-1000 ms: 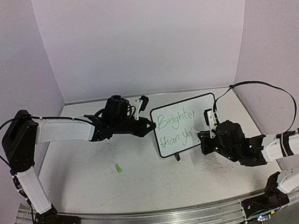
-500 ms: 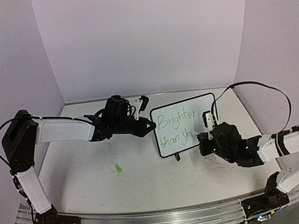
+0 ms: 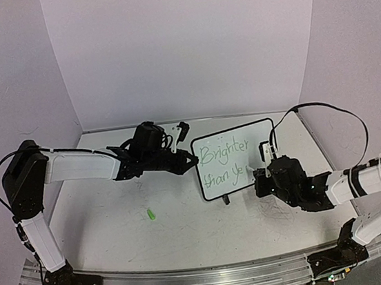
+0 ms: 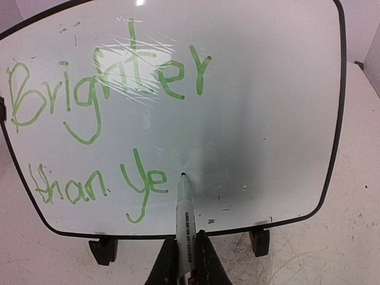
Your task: Write a sentence on the whiteboard
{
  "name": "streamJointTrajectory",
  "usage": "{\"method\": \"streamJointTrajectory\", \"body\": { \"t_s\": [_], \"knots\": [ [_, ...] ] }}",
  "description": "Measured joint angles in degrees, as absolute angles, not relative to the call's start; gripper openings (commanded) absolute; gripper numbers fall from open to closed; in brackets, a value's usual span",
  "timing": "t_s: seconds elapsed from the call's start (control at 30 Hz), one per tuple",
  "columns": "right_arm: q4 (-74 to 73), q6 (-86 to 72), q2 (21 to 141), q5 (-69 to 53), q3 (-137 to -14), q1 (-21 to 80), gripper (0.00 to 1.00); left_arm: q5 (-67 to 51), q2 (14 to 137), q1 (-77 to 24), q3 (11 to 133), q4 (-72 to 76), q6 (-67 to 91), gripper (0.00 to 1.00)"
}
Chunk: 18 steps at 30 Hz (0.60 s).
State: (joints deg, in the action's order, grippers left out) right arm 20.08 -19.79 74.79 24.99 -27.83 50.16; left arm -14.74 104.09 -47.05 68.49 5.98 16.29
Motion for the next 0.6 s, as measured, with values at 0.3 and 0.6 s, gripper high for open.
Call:
{"method": "streamJointTrajectory", "body": {
  "t_s": [0.3,0.6],
  "knots": [
    [20.6,-19.5,75.8,25.1,-29.0,49.5,0.00,-14.7,104.1,-47.0,68.5,6.0,16.3,0.00],
    [20.9,-19.4,76.9,24.7,-29.4,49.4,0.00,-14.7,104.1,-47.0,68.5,6.0,16.3,0.00]
  ]
}}
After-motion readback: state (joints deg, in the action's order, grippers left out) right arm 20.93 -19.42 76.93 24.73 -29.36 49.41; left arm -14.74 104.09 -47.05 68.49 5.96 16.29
